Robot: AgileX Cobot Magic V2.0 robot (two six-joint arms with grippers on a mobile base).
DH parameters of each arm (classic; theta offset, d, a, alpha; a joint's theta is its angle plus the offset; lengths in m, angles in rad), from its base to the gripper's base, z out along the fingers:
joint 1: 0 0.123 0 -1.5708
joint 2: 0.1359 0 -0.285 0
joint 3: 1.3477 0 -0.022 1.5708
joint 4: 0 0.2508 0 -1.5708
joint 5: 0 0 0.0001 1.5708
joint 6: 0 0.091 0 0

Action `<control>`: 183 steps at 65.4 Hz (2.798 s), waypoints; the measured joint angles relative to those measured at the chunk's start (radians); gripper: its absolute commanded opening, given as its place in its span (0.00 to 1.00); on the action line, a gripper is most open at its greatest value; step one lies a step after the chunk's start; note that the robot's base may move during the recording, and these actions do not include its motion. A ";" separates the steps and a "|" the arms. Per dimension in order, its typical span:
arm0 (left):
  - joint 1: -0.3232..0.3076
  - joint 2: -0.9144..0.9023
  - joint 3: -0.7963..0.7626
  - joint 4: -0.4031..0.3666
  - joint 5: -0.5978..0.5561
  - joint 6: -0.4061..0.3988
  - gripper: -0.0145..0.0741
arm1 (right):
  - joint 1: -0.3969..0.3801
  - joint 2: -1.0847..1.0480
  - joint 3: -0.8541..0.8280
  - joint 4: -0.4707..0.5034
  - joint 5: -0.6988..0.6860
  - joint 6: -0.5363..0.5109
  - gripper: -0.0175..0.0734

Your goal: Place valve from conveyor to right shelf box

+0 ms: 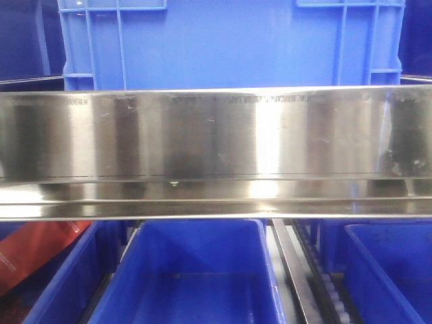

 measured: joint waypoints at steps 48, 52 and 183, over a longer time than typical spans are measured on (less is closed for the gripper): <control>0.310 -0.232 0.196 -0.015 -0.058 0.000 0.04 | 0.000 -0.002 0.000 0.000 -0.002 0.000 0.01; 0.310 -0.232 0.196 -0.015 -0.058 0.000 0.04 | 0.000 -0.002 0.000 0.000 -0.002 0.000 0.01; 0.310 -0.232 0.196 -0.015 -0.064 0.000 0.04 | -0.394 -0.248 0.335 0.124 -0.232 0.000 0.01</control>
